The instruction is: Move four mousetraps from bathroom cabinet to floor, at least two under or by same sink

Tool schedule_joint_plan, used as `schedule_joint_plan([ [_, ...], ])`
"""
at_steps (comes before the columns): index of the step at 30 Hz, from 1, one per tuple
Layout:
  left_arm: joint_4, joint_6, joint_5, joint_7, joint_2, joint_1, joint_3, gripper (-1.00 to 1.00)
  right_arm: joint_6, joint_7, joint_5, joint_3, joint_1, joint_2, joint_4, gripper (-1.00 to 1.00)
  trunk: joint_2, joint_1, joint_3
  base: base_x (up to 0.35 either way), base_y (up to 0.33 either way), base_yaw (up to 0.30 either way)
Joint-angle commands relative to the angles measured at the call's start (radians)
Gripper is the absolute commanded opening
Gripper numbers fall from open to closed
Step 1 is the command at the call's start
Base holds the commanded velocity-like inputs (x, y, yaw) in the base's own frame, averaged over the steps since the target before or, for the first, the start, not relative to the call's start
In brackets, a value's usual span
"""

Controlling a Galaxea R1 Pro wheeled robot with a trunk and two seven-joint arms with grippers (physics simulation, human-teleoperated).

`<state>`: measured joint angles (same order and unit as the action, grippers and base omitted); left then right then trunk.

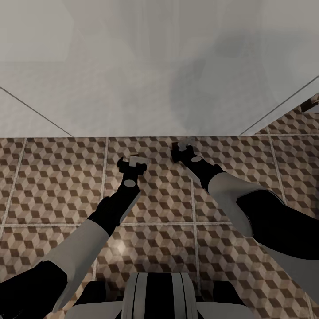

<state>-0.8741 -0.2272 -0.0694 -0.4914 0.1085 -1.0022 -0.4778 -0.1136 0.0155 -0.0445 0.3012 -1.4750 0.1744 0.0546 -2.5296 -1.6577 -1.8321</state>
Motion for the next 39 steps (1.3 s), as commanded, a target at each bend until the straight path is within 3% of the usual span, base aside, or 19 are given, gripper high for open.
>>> schedule_joint_plan([
  [1,-0.011,-0.005,-0.007,-0.008,-0.001,0.003,-0.004,1.00,-0.003,0.001,-0.005,-0.001,-0.001,0.000,-0.001,-1.00,0.000,0.000,0.000,0.000,0.000,0.000],
  [9,-0.115,-0.010,-0.007,-0.006,-0.001,0.064,-0.019,1.00,-0.003,-0.002,-0.004,-0.002,-0.001,0.000,-0.023,-1.00,0.000,0.000,0.000,0.000,0.000,0.000],
  [39,-0.123,-0.010,-0.007,-0.005,-0.006,0.119,-0.022,1.00,-0.014,-0.002,-0.004,-0.002,0.002,0.000,-0.031,-1.00,0.000,0.000,0.000,0.000,0.000,0.000],
])
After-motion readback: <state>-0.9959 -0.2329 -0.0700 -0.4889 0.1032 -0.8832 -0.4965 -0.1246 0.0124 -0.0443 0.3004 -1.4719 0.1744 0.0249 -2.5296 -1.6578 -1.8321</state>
